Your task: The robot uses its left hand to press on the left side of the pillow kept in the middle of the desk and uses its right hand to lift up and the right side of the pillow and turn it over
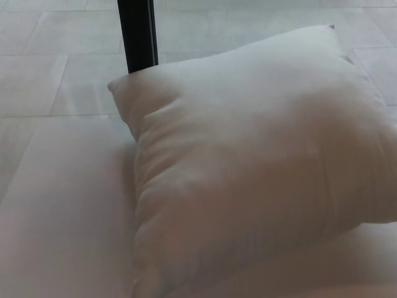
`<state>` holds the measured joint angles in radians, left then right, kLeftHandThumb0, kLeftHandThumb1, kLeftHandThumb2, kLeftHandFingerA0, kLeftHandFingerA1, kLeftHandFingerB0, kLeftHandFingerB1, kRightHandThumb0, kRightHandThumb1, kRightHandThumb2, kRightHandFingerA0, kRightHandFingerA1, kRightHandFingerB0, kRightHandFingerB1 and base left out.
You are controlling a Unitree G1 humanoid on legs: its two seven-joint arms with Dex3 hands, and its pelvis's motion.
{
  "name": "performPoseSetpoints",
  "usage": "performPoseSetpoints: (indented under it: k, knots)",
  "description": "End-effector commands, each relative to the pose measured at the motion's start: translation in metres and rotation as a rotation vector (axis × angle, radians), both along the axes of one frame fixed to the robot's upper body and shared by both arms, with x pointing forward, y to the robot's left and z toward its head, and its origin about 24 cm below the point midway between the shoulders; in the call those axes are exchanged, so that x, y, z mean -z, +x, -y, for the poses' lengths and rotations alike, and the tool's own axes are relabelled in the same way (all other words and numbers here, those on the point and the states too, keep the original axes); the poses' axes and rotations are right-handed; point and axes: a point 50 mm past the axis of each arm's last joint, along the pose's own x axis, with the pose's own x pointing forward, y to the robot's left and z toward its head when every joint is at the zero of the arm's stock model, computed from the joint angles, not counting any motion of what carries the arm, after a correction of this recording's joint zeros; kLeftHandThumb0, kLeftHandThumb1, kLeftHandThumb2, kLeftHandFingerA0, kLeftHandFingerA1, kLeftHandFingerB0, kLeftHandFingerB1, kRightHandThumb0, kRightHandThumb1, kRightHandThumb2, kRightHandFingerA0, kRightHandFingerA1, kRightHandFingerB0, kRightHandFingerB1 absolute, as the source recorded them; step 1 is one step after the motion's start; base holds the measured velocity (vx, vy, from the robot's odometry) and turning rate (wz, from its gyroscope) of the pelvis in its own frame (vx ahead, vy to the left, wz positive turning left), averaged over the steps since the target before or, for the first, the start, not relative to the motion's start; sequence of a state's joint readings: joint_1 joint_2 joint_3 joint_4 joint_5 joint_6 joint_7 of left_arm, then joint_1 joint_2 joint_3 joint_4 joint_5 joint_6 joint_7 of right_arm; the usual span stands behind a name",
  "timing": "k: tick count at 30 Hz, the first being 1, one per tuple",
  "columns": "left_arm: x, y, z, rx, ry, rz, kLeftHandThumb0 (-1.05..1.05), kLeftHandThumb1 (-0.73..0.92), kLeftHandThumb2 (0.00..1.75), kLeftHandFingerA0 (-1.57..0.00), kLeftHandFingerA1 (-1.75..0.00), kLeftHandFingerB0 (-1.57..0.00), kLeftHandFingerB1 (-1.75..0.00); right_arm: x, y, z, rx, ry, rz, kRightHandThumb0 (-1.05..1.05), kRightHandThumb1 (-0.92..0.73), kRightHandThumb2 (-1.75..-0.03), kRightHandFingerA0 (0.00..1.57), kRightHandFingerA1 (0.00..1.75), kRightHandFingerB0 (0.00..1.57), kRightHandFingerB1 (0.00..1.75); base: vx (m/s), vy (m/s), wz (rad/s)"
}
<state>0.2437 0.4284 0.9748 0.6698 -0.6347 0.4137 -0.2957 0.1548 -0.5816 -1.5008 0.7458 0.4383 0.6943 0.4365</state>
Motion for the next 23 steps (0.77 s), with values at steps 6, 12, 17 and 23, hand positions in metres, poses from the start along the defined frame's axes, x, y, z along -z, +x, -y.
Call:
performPoseSetpoints:
  k: [6,12,17,23]
  knots:
    - [0.036,-0.079,0.013,0.137,0.081,-0.437,-1.03,0.33,1.00,-0.66,-1.04,-0.43,-0.88,0.049,-0.101,-0.017,0.342,0.030,-0.433,-0.74,-0.66,-0.63,0.60,1.49,0.12,0.41,0.00,0.000,0.00]
    - [0.036,-0.075,0.011,0.109,0.074,-0.424,-0.92,0.46,0.73,-0.56,-1.08,-0.50,-0.97,0.035,-0.089,-0.023,0.207,0.022,-0.458,-0.71,-0.73,-0.60,0.37,1.45,0.18,0.54,0.00,0.000,0.00]
    - [0.036,-0.085,0.009,0.103,0.085,-0.482,-0.94,0.35,0.98,-0.62,-1.00,-0.49,-0.90,0.023,-0.075,-0.040,-0.011,0.002,-0.400,-0.71,-0.63,-0.95,0.13,0.72,0.06,0.56,0.00,0.000,0.00]
    - [0.036,-0.087,0.009,0.070,0.088,-0.467,-0.94,0.34,0.95,-0.58,-0.95,-0.47,-0.89,0.033,-0.077,-0.036,0.061,0.025,-0.422,-0.72,-0.55,-0.92,0.23,0.75,0.10,0.56,0.00,0.000,0.00]
